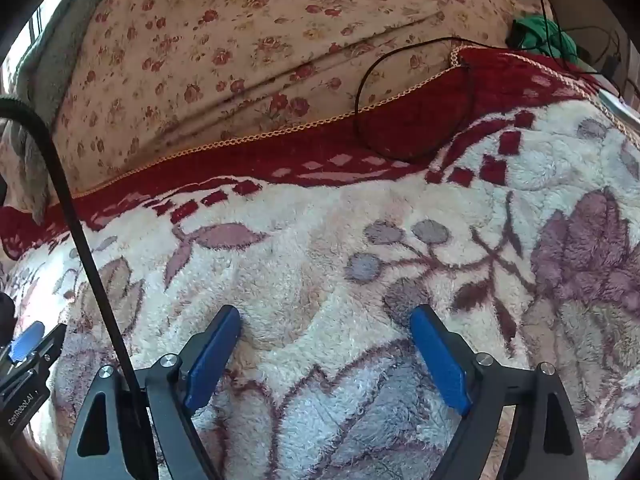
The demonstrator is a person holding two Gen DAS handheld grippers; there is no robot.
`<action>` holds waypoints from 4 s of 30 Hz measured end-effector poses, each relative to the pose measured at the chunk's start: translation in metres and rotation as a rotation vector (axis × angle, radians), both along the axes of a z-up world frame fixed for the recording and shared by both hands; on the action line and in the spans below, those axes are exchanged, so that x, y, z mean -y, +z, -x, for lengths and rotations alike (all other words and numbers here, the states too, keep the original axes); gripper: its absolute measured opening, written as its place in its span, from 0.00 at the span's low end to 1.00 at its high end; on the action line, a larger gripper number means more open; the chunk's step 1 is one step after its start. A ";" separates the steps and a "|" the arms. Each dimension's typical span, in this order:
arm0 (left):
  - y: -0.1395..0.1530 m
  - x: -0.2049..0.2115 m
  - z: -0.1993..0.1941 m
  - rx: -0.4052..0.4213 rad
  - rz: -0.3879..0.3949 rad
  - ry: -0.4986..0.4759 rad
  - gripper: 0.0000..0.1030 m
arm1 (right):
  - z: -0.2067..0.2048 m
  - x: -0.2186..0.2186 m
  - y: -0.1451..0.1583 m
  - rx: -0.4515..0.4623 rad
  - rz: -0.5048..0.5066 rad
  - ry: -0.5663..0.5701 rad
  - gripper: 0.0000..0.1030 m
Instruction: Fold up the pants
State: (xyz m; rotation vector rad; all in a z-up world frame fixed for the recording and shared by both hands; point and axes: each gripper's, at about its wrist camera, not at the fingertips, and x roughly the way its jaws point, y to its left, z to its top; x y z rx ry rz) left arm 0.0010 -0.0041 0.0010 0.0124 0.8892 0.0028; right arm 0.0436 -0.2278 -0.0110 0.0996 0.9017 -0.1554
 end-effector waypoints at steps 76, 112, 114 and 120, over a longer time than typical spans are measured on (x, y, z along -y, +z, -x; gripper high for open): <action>-0.001 -0.006 0.004 0.010 0.023 -0.003 0.66 | 0.002 0.005 -0.005 0.017 -0.057 0.003 0.84; 0.074 -0.059 0.069 0.130 0.064 0.033 0.66 | 0.084 -0.049 0.068 0.177 -0.175 0.172 0.73; 0.074 -0.062 0.071 0.133 0.063 0.040 0.66 | 0.087 -0.052 0.068 0.182 -0.182 0.177 0.73; 0.070 -0.071 0.075 0.123 0.065 0.060 0.66 | 0.092 -0.060 0.069 0.185 -0.203 0.192 0.73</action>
